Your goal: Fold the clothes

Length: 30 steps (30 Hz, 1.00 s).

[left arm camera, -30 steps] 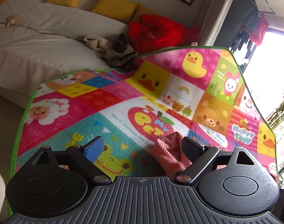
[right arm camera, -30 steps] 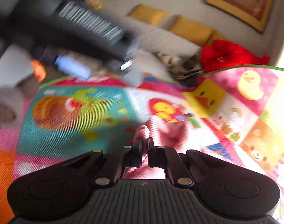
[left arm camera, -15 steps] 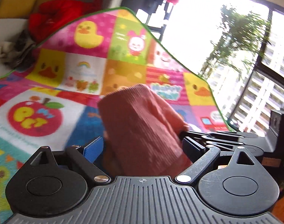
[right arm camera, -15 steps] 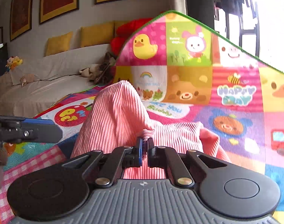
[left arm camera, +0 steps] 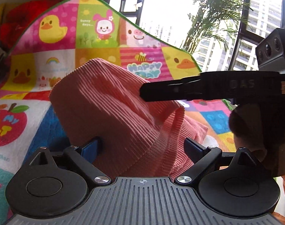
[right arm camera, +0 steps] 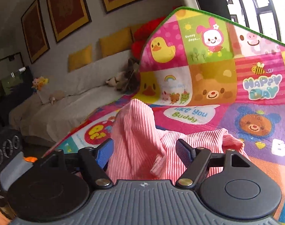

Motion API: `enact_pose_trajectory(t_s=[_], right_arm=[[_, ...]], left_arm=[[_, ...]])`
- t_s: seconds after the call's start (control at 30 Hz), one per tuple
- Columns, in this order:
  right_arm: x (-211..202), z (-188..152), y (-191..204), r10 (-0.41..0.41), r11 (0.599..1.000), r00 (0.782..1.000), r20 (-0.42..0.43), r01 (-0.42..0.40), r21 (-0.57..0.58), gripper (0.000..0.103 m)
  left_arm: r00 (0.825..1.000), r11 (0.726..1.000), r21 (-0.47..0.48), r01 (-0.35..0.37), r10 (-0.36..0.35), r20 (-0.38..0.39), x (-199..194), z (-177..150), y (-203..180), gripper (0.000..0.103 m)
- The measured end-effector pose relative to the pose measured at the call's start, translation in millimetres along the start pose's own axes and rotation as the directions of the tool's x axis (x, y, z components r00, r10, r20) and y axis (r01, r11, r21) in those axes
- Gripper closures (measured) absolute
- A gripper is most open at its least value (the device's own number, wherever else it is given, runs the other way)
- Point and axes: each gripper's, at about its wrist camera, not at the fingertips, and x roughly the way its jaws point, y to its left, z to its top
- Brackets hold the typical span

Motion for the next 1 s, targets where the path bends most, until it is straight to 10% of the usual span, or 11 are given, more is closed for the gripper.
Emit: enact_pose_trajectory(t_s=[0.13,0.2,0.27,0.63,1.0], right_arm=[[31,0,-12,0.042,0.997,0.996,-0.084,-0.037,0.069,0.031],[29,0,-12,0.095,0.992,0.993,-0.070,-0.089,0.094,0.077],[21,1,-7,0.098,0.992,0.994,-0.041,-0.094,0.083,0.096],[-35,11,-78,-0.233,0.970,0.969,0.081,0.226,0.086,0.100],[-15,-36,-133,-0.381,0.919,0.923,-0.060,0.385,0.082,0.095]], left_arm=[[1.000,1.000,-0.005,0.002,-0.002,0.004,-2,-3,2,0.007],[1.000,1.000,-0.017,0.012,-0.012,-0.001,-5,-5,5,0.007],[0.999,0.997,-0.053,0.049,-0.049,0.000,-9,-4,10,0.007],[0.992,0.978,-0.172,0.116,-0.105,0.070,-20,40,20,0.003],[0.978,0.980,-0.122,-0.155,0.135,-0.157,78,62,13,0.002]])
